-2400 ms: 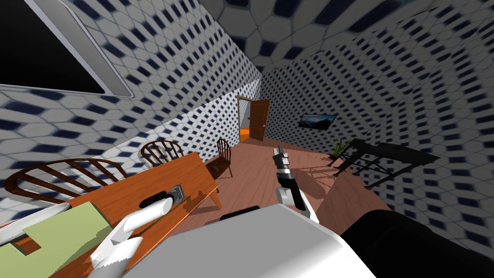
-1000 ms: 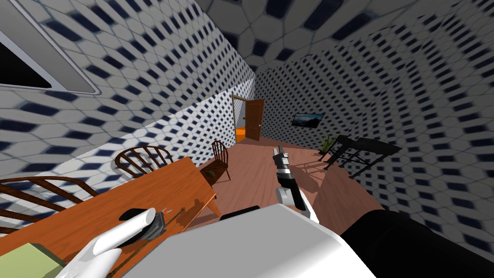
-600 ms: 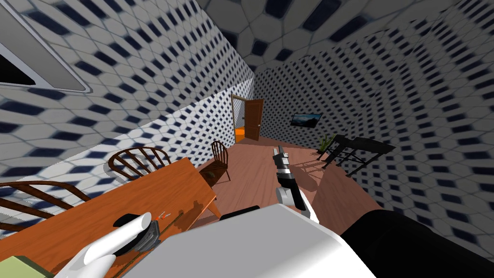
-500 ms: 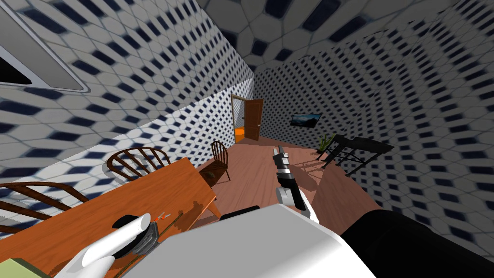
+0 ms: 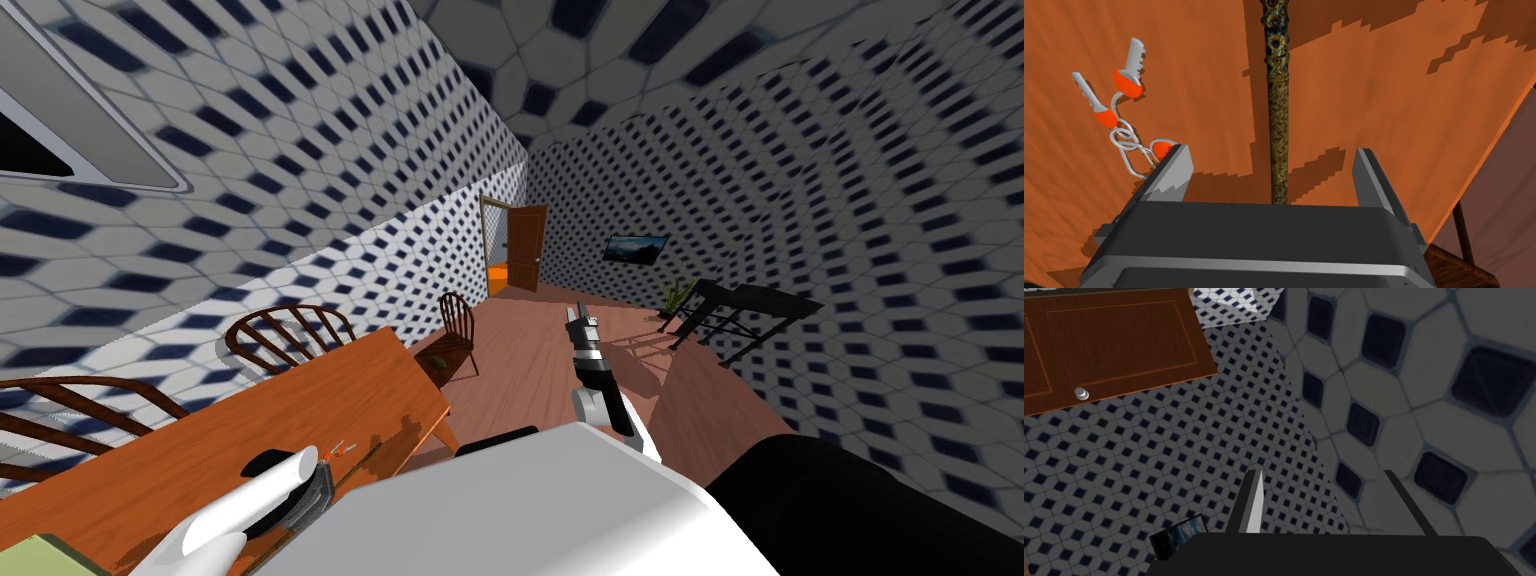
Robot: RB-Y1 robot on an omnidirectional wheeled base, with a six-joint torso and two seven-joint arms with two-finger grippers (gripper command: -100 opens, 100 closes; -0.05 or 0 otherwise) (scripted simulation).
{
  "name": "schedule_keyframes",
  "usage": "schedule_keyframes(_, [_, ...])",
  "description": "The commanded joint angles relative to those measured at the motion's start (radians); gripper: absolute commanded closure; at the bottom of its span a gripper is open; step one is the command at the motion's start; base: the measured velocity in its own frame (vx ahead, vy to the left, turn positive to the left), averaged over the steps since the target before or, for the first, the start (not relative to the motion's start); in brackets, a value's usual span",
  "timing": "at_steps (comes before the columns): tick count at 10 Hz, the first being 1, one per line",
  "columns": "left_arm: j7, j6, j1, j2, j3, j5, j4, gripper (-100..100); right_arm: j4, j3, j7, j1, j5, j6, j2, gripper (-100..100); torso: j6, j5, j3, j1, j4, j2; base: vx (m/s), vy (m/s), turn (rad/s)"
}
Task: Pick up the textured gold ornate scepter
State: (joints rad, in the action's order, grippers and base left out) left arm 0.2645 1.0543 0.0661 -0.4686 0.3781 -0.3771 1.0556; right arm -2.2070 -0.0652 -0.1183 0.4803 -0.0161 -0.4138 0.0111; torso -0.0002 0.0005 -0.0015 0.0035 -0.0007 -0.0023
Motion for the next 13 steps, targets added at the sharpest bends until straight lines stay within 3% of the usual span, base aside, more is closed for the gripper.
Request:
schedule_keyframes(1, [-0.004,-0.033,-0.006,0.011,-0.006,0.008,-0.030,-100,0.000,0.000,0.000,0.000,0.000,0.000,0.000,0,0.000,0.000,0.000,0.000,0.000,0.000,0.022,0.033,0.011])
schedule_keyframes(2, [-0.002,-0.016,0.000,0.007,-0.003,0.004,-0.011,-100,0.000,0.000,0.000,0.000,0.000,0.000,0.000,0,0.000,0.000,0.000,0.000,0.000,0.000,0.011,0.014,0.001])
schedule_keyframes(3, [-0.002,-0.020,0.000,0.008,-0.003,0.005,-0.012,100,0.000,0.000,0.000,0.000,0.000,0.000,0.000,0,0.000,0.000,0.000,-0.001,0.000,0.000,0.000,0.000,0.000])
schedule_keyframes(7, [-0.002,-0.018,0.000,0.008,-0.003,0.004,-0.012,100,0.000,0.000,0.000,0.000,0.000,0.000,0.000,0,0.000,0.000,0.001,-0.002,0.000,0.001,0.000,0.000,0.000])
schedule_keyframes(8, [-0.002,-0.018,0.000,0.008,-0.003,0.004,-0.012,0,0.000,0.000,0.000,0.000,0.000,0.000,0.000,0,0.000,0.000,0.001,-0.002,0.000,0.001,0.000,0.000,0.000])
schedule_keyframes(9, [0.001,0.017,-0.001,-0.009,0.003,-0.005,0.014,100,0.000,0.000,0.000,0.000,0.000,0.000,0.000,0,0.000,0.000,0.001,-0.001,0.000,0.001,-0.022,-0.031,-0.025])
schedule_keyframes(11, [0.004,0.051,0.003,-0.022,0.009,-0.013,0.043,100,0.000,0.000,0.000,0.000,0.000,0.000,0.000,0,0.000,-0.001,0.001,-0.005,0.001,0.002,-0.029,-0.050,-0.015])
schedule_keyframes(12, [0.003,0.038,0.001,-0.018,0.008,-0.011,0.032,100,0.000,0.000,0.000,0.000,0.000,0.000,0.000,0,0.000,-0.001,0.002,-0.005,0.001,0.003,-0.015,-0.019,0.001])
schedule_keyframes(13, [0.003,0.041,0.001,-0.019,0.008,-0.011,0.034,0,0.000,0.000,0.000,0.000,0.000,0.000,0.000,0,0.000,-0.001,0.001,-0.003,0.001,0.002,0.000,0.000,0.000])
